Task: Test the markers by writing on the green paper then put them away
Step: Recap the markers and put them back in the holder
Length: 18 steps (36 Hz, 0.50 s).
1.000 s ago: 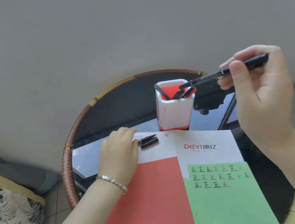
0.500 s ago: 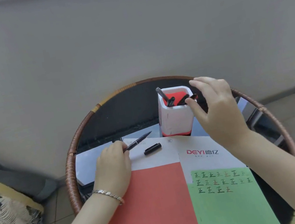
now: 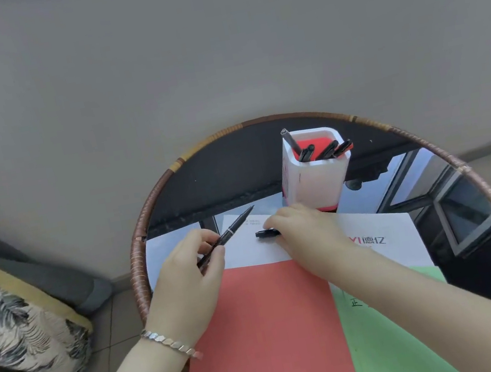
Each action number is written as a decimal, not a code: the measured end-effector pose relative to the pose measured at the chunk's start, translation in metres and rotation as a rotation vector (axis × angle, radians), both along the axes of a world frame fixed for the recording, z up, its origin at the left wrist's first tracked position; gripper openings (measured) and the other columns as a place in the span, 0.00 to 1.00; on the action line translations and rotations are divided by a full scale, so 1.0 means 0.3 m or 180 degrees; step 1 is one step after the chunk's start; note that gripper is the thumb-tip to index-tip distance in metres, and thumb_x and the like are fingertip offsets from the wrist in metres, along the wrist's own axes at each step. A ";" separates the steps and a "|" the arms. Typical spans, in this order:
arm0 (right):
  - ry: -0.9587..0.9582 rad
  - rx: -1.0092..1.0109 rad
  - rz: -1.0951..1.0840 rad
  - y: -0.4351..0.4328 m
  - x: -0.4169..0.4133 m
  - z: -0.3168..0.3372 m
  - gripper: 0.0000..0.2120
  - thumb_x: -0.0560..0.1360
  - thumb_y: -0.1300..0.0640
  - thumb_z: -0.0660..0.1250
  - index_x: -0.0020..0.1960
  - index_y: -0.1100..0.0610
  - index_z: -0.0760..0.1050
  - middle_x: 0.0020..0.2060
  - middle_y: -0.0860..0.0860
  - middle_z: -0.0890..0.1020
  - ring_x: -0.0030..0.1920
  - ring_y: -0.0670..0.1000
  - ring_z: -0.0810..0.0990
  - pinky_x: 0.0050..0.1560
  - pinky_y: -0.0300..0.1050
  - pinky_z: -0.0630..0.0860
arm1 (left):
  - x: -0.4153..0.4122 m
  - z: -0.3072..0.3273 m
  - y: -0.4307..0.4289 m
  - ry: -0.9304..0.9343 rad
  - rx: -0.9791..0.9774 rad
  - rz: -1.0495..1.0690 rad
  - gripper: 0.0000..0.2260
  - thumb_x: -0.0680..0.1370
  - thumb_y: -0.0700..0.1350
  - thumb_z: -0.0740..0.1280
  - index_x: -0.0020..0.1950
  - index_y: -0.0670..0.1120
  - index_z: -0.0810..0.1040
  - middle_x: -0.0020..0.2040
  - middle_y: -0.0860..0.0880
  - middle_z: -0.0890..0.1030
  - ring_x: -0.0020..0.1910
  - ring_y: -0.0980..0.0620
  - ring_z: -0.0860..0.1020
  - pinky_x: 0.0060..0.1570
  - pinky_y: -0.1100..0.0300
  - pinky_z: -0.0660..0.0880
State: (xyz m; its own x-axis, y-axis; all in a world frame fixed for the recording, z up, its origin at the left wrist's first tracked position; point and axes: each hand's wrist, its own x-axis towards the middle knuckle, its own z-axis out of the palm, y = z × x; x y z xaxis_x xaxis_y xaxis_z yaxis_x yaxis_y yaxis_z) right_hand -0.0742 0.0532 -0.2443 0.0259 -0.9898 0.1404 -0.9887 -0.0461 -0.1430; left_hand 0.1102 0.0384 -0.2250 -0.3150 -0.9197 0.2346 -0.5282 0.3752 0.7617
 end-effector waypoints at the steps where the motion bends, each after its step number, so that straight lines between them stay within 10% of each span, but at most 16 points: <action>1: -0.0043 -0.0003 -0.0003 0.003 -0.004 -0.001 0.17 0.75 0.65 0.58 0.61 0.53 0.71 0.54 0.52 0.76 0.56 0.55 0.71 0.42 0.46 0.63 | 0.001 0.001 0.003 0.0013 0.0033 0.0018 0.11 0.75 0.40 0.64 0.40 0.56 0.72 0.39 0.55 0.77 0.36 0.65 0.73 0.35 0.72 0.68; 18: -0.4505 -0.1108 -0.1157 0.304 -0.134 0.135 0.14 0.73 0.64 0.65 0.52 0.47 0.76 0.39 0.49 0.86 0.41 0.47 0.84 0.43 0.34 0.79 | -0.152 -0.012 0.113 0.0732 0.1027 -0.0384 0.08 0.73 0.42 0.67 0.38 0.55 0.77 0.33 0.52 0.78 0.28 0.58 0.71 0.31 0.65 0.70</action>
State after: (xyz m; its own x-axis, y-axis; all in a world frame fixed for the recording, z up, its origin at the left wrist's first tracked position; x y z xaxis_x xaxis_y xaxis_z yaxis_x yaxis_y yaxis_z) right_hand -0.1145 0.1445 -0.2039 -0.5618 -0.8250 0.0615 -0.0108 -0.0670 -0.9977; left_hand 0.0648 0.0723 -0.2287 -0.3981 -0.9172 0.0171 -0.2974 0.1467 0.9434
